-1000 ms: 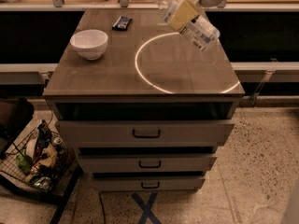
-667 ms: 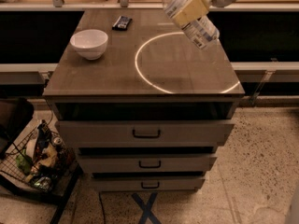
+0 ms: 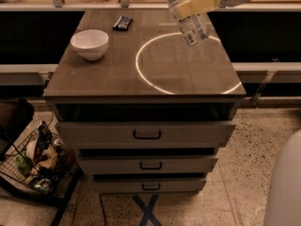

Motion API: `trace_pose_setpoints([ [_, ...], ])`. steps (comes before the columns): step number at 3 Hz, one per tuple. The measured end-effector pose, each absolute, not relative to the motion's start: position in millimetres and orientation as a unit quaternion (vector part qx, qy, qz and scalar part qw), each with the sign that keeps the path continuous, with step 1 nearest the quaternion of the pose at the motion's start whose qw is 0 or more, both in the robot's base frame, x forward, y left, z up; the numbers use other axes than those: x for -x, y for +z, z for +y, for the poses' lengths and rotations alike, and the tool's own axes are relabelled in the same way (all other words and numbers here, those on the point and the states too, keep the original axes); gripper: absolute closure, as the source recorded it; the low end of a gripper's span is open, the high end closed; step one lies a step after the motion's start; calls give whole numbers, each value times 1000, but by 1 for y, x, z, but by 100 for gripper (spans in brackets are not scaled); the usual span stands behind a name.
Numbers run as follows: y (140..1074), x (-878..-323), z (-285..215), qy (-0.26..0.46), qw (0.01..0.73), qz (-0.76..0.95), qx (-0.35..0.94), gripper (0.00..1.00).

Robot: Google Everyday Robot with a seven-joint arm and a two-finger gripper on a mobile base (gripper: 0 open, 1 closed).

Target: Place blue plastic bottle upright

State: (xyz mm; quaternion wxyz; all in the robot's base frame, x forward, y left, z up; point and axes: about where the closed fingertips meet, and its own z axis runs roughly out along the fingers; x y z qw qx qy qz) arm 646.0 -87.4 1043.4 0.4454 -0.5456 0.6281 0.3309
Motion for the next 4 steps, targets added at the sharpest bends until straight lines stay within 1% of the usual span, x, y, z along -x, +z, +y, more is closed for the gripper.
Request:
trace_pose_setpoints([
  [2, 1030, -646, -86, 427, 488, 555, 522, 100],
  [4, 1009, -648, -90, 469, 515, 522, 492, 100],
])
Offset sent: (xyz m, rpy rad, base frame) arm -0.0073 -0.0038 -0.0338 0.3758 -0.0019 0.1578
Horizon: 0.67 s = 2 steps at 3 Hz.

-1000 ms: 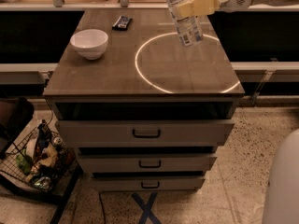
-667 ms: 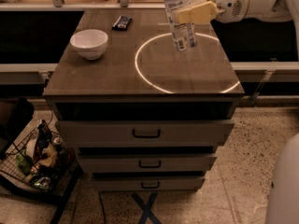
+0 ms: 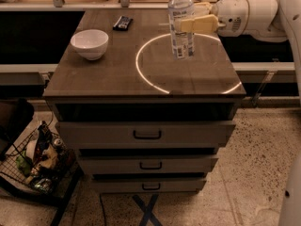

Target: Place blue plastic bottle upright

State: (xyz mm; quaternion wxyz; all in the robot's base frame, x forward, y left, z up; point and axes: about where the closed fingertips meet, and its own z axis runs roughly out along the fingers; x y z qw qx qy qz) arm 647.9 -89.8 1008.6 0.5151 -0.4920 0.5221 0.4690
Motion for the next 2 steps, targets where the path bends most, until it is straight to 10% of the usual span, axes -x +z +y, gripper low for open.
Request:
trace_pose_setpoints([
  [2, 979, -654, -100, 499, 539, 511, 447, 100],
])
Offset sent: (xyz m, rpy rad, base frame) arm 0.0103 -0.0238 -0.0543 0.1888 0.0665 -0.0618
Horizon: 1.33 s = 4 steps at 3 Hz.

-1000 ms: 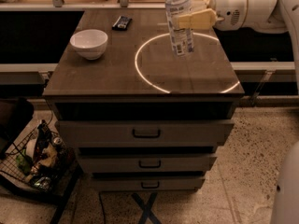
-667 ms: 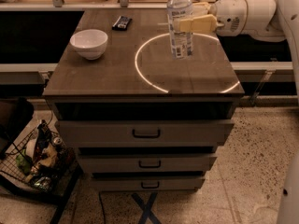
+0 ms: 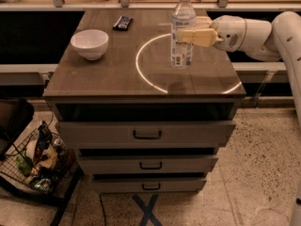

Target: Place blue plastic bottle upright

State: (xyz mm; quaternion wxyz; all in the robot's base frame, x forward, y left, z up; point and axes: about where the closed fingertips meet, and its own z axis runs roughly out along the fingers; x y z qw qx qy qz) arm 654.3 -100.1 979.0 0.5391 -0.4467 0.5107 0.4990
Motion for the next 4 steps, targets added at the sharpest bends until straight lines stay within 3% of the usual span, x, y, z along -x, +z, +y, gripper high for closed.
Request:
trace_pose_setpoints([
  [4, 936, -673, -108, 472, 562, 531, 423, 100],
])
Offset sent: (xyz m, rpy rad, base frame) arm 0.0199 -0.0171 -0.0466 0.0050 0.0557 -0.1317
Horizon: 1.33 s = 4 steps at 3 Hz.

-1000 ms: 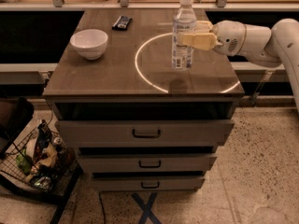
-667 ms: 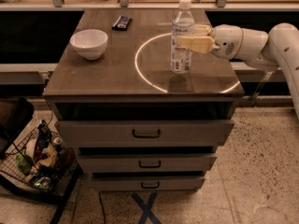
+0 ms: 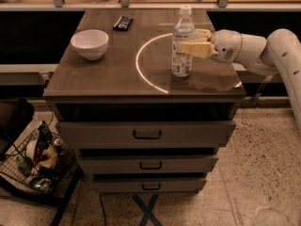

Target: Place blue plastic bottle upright

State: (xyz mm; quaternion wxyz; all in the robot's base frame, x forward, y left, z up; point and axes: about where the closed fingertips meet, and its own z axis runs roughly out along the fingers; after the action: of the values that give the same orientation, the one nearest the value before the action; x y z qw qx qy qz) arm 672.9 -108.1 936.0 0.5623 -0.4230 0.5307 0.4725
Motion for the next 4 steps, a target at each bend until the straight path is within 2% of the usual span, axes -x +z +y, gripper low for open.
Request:
trace_pose_setpoints([
  [4, 918, -684, -109, 458, 556, 535, 443, 100],
])
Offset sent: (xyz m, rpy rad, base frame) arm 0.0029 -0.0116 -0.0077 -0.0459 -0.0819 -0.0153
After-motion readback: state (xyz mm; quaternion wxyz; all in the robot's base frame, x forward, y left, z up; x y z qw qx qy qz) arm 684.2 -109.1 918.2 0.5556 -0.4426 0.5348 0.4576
